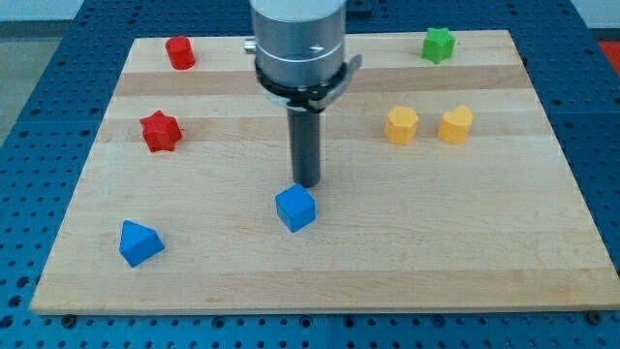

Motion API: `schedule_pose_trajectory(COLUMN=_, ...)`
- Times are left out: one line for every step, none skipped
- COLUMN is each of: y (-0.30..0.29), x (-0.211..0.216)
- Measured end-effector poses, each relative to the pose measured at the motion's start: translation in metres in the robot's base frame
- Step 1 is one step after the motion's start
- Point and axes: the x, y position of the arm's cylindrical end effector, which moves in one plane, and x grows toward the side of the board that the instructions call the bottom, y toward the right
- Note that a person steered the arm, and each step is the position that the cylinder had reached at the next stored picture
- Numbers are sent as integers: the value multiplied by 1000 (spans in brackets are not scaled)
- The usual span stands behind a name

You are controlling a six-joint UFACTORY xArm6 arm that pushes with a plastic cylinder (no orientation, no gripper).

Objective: Push the blue cube to the bottom center

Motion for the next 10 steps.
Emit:
schedule_pose_trajectory(y=-26, x=6)
schedule_pose_trajectory(y=-35, x=11)
schedule_pose_trajectory(y=-34, x=17)
schedule_pose_trajectory(y=-31, x=27)
schedule_pose_trajectory(y=-23, x=32)
schedule_pose_trajectory(y=-10, x=32)
schedule_pose_trajectory(y=4, x=32)
schedule_pose_trajectory(y=14, x=33)
schedule_pose_trajectory(y=17, x=41)
schedule_pose_trajectory(y=17, x=44)
